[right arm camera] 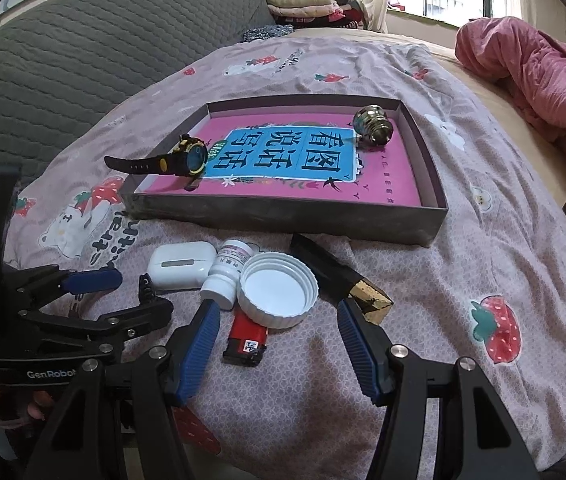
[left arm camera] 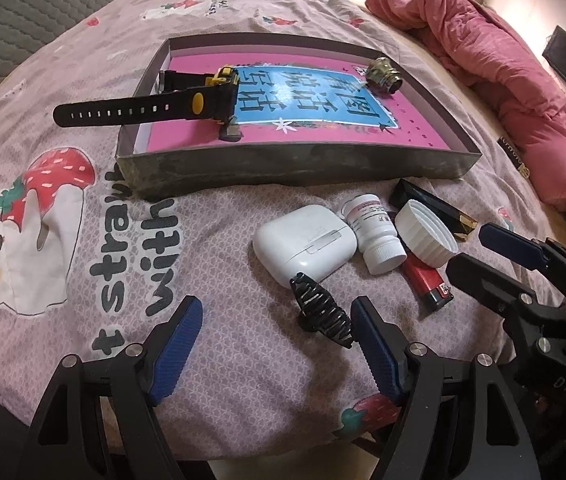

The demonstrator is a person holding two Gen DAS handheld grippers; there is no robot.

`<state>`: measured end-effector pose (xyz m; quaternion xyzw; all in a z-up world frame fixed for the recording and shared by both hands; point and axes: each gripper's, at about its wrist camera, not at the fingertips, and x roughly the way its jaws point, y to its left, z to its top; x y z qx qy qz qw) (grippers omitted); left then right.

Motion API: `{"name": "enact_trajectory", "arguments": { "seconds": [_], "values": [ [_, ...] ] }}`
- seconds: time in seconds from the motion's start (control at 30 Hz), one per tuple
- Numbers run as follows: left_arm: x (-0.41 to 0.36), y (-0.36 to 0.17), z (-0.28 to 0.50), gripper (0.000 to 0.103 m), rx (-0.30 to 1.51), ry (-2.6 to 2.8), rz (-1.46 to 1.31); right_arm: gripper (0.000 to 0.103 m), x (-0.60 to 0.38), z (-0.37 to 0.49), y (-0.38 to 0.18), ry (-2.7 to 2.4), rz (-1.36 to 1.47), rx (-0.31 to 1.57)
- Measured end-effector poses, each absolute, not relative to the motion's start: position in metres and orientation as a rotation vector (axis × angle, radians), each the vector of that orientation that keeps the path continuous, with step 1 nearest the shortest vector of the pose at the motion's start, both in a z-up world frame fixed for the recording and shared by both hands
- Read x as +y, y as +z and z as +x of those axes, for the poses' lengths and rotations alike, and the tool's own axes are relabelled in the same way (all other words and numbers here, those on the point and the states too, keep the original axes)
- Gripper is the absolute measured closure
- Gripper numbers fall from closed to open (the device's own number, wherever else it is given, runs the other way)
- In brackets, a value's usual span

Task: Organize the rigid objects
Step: 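Move the left gripper toward the black hair clip while the right gripper approaches the perfume bottle, then close the left gripper on the black hair clip while the right gripper grasps the white screw cap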

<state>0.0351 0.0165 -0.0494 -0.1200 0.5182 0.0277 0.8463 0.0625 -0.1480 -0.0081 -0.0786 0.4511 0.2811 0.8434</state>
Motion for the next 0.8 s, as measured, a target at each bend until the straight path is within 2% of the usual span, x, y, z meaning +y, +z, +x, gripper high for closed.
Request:
{"name": "enact_trajectory", "arguments": {
  "seconds": [0.4,0.6,0.8],
  "values": [
    [0.023,-0.048,0.032,0.025,1.102,0.054,-0.267,0.042,-0.154,0.079,-0.024,0.589,-0.066,1.017],
    [0.019,-0.049,0.032,0.037,1.102,0.017,-0.282,0.042,-0.151,0.083,-0.032,0.604,-0.045,1.048],
    [0.010,-0.051,0.036,0.039,1.103,-0.016,-0.275,0.042,-0.145,0.088,-0.036,0.635,-0.040,1.053]
  ]
}}
